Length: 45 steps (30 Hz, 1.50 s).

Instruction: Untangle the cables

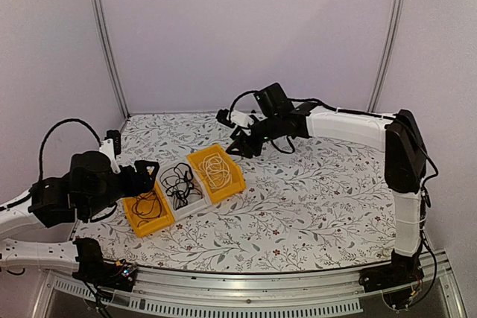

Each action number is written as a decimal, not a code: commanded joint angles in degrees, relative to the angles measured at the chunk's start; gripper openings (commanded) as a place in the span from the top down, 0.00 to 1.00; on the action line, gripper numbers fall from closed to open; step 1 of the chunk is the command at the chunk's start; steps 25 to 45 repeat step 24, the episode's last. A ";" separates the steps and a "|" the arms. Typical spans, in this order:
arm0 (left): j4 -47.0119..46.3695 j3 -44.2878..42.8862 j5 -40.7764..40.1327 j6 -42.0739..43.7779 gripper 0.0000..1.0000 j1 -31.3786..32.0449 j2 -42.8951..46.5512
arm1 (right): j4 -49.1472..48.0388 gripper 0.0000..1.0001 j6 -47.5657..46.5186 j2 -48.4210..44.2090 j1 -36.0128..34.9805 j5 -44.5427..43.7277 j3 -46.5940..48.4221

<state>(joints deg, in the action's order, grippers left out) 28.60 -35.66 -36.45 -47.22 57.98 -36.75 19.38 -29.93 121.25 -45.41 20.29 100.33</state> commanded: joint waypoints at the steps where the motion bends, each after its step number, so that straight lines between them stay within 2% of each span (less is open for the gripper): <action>1: -5.47 -2.01 -0.12 6.87 0.10 -2.36 -3.08 | 3.33 0.42 -0.13 -11.86 4.47 1.66 -4.70; 5: -9.59 -5.57 5.52 12.24 0.08 -8.19 -8.95 | 4.39 0.40 0.85 -20.09 10.04 2.89 -9.71; 9: -10.65 -12.41 10.37 17.79 0.08 -12.32 -17.69 | 4.49 0.37 6.78 -28.07 19.68 6.46 -13.68; 12: -7.77 -20.25 8.58 21.48 0.08 -13.37 -24.14 | 3.06 0.26 10.34 -33.34 26.99 6.94 -16.70; 14: -6.54 -25.65 7.15 24.20 0.07 -13.41 -27.54 | 0.29 0.18 14.94 -37.29 30.11 -1.28 -20.37; 17: -6.01 -31.06 5.97 26.21 0.03 -13.43 -31.04 | -2.66 0.05 21.57 -42.29 30.30 -15.51 -23.54; 21: -6.96 -32.94 6.78 25.97 0.01 -13.54 -33.85 | -2.96 0.02 22.72 -47.82 30.30 -22.91 -24.86; 24: -7.50 -32.47 7.55 24.00 0.01 -13.59 -35.28 | -2.17 0.01 23.56 -48.89 30.37 -24.12 -24.62; 45: -7.50 -32.47 7.55 24.00 0.01 -13.59 -35.28 | -2.17 0.01 23.56 -48.89 30.37 -24.12 -24.62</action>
